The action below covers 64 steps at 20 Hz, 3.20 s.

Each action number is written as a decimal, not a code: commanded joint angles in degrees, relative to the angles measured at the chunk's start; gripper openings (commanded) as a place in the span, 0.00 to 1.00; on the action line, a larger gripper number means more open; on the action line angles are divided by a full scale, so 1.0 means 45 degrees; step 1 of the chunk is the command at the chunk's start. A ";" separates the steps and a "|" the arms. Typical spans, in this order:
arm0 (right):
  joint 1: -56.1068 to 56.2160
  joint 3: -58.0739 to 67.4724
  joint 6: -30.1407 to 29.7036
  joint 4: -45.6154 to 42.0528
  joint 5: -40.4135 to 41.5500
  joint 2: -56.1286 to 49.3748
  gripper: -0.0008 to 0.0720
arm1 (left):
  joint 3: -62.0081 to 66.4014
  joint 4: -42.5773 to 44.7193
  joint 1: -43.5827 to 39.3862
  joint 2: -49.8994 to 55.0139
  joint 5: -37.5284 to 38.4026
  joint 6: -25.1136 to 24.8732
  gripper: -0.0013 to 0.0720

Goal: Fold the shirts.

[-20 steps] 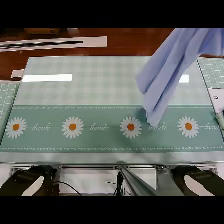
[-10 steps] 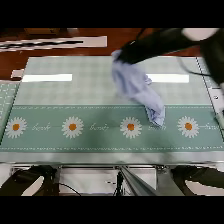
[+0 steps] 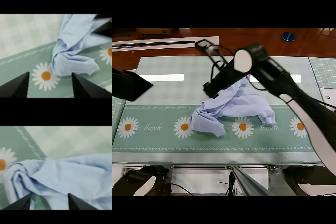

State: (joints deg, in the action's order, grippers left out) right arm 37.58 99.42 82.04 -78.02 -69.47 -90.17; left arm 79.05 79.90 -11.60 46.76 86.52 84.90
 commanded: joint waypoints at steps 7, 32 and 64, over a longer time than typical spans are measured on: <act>-0.7718 -0.0058 -0.0248 -0.2837 -0.3186 0.2798 0.74 | -0.6931 -0.2399 0.0578 0.0044 -0.3254 -0.1477 0.85; -1.2429 -0.4663 -0.2108 0.2618 -0.2084 0.2798 0.73 | -1.0588 -1.0331 0.4473 0.6110 -0.5804 -0.7538 0.85; -1.2429 -1.1691 -0.4294 0.6256 0.0709 0.2773 0.81 | -0.7417 -1.0346 0.2346 0.8165 -0.2093 -0.6951 0.06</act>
State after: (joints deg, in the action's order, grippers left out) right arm -20.14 50.00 64.45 -53.01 -70.11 -77.60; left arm 45.60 33.36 -1.08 83.55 76.75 53.63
